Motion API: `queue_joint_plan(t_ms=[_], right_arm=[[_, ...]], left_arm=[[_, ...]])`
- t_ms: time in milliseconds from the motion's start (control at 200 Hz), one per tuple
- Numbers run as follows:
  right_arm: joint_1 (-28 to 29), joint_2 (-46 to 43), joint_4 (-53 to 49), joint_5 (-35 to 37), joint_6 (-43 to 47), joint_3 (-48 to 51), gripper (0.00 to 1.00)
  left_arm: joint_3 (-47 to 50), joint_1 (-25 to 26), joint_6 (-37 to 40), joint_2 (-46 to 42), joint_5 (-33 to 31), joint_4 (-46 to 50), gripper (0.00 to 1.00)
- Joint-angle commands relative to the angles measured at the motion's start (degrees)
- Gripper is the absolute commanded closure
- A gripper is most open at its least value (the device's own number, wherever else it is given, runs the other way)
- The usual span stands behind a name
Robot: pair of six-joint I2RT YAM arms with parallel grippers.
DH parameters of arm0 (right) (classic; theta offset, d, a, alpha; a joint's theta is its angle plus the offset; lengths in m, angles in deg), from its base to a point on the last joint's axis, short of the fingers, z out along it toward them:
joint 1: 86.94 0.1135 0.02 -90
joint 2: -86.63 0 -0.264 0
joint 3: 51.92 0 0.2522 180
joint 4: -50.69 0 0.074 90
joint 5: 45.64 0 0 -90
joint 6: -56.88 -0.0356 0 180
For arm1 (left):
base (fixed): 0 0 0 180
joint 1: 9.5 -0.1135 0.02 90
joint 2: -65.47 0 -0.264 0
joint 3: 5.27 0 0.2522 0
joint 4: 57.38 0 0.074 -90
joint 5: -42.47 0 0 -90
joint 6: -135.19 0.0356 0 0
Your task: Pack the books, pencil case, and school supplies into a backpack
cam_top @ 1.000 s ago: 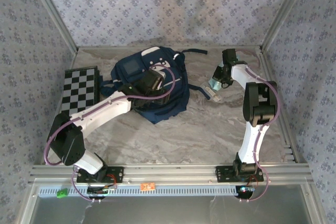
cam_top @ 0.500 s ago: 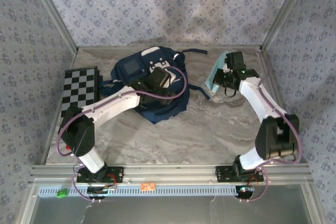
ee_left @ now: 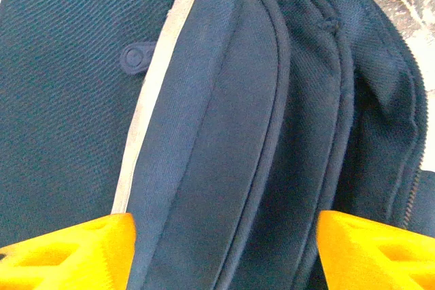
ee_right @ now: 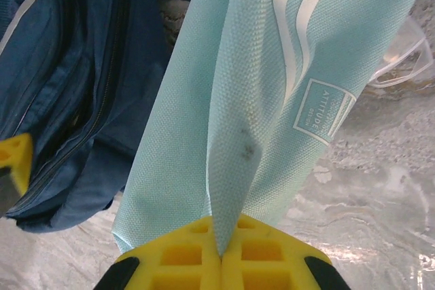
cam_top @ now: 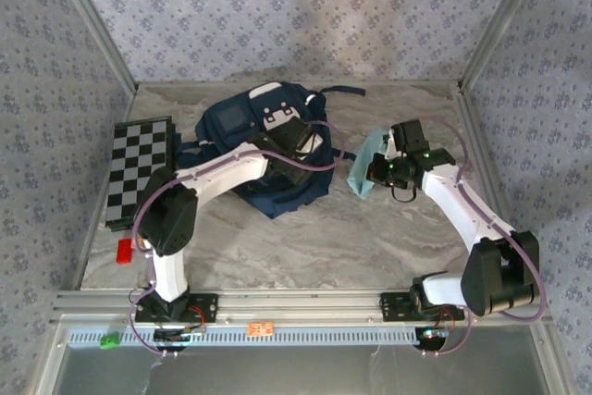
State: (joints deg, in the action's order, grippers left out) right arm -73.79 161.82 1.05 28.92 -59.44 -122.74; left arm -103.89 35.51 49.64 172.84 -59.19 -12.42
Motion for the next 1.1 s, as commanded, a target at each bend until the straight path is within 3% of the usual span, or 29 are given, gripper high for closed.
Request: queue_joint_plan(t_ms=[0,315,510,880,1094], right_arm=[[0.32,-2.09,0.83,-2.53,-1.26,0.44,1.0],[1.82,-2.96,-1.39,-1.82,0.72,-0.95,1.0],[2.7,-5.07,-2.85,-1.96,1.46,-1.82,1.0],[10.06,-8.74,-8.32,-3.41,6.84,-5.69,1.0],[17.35,-4.21,0.36,-12.17,9.48,-5.45,1.0]], left_arm=[[-3.83,-0.42,3.02,2.56,-1.44,0.87,0.34],[-7.91,-1.59,7.05,6.44,-2.96,1.41,0.65],[-8.24,-2.39,7.81,3.67,-2.31,1.33,1.0],[-11.17,-3.24,2.64,-7.34,-6.25,0.49,1.0],[-15.2,-5.6,-0.84,-10.38,-0.38,1.78,1.0]])
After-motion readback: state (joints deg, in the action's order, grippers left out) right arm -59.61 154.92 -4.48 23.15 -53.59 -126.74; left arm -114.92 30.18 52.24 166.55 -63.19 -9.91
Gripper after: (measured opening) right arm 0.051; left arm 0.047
